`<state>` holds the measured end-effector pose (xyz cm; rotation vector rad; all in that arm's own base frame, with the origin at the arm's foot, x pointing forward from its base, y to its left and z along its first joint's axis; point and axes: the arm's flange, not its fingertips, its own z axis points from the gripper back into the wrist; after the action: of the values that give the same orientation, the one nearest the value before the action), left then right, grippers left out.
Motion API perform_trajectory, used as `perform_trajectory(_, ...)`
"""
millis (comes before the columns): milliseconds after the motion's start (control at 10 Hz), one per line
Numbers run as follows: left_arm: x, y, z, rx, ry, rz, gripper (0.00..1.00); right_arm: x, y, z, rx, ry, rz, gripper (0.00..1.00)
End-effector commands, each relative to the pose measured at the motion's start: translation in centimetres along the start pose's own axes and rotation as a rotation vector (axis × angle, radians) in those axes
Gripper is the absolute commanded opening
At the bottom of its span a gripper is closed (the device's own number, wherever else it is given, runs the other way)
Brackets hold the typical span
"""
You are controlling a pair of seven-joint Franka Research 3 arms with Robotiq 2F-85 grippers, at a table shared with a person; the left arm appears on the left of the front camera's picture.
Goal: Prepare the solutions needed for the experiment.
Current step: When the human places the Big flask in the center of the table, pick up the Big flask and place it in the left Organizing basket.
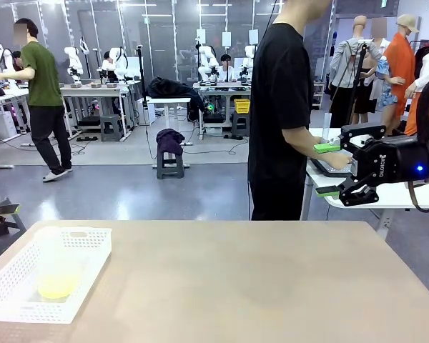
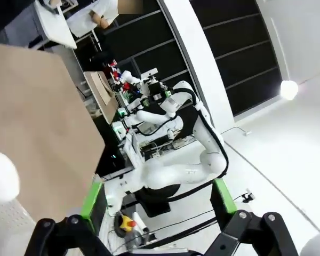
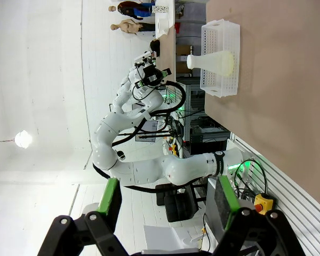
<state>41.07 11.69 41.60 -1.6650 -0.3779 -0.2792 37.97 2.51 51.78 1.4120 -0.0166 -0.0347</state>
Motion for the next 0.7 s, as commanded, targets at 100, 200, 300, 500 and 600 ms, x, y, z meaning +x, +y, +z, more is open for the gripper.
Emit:
perform_trajectory(100,-0.76,-1.94,-2.58,-0.007,0.089,0.13,1.0,-0.09,0.11,0.03,0.005,-0.002,0.007,0.89)
perform_trajectory(200,-0.7,-1.75,-2.86,-0.016,0.127,0.134,1.0,-0.09,0.11,0.03,0.005,-0.002,0.007,0.89)
perform_trajectory(300,-0.42,-1.32,-1.89,-0.007,0.048,0.095,1.0,-0.09,0.11,0.03,0.005,-0.002,0.007,0.89)
perform_trajectory(500,-0.42,-1.32,-1.89,-0.007,0.048,0.095,1.0,-0.09,0.11,0.03,0.005,-0.002,0.007,0.89)
perform_trajectory(600,-0.42,-1.32,-1.89,-0.007,0.048,0.095,1.0,-0.09,0.11,0.03,0.005,-0.002,0.007,0.89)
